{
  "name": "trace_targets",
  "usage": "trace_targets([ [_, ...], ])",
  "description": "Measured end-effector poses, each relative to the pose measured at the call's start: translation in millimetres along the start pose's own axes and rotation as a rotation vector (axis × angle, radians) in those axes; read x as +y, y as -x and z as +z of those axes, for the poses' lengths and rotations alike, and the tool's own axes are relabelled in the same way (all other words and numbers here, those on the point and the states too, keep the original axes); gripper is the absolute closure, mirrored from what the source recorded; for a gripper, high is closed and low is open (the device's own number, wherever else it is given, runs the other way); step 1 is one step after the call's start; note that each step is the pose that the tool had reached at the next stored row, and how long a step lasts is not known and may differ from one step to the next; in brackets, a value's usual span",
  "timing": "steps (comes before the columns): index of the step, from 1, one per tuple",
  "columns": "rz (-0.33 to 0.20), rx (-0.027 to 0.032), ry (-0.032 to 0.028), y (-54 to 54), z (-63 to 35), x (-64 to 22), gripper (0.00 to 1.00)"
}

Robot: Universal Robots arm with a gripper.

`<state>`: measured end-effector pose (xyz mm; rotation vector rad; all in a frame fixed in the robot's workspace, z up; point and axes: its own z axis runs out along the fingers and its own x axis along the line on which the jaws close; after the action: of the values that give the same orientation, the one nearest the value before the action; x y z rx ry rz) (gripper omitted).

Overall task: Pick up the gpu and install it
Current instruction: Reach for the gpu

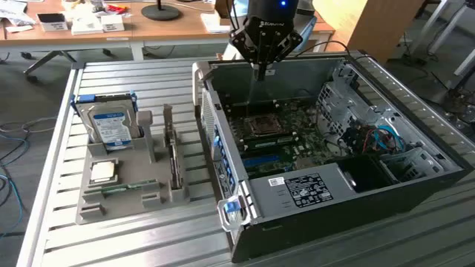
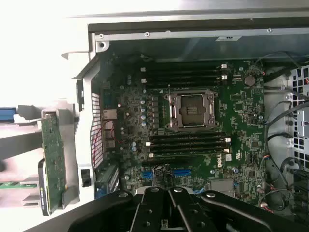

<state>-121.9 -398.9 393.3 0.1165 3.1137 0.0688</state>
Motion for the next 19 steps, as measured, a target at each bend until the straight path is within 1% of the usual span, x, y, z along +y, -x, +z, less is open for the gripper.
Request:
trace_targets([
  [11, 0.000, -0.0001, 0.0001, -0.2, 0.0, 0.0, 0.89],
  [19, 0.000, -0.0001, 0.0001, -4.7, -0.1, -0.3, 0.89],
])
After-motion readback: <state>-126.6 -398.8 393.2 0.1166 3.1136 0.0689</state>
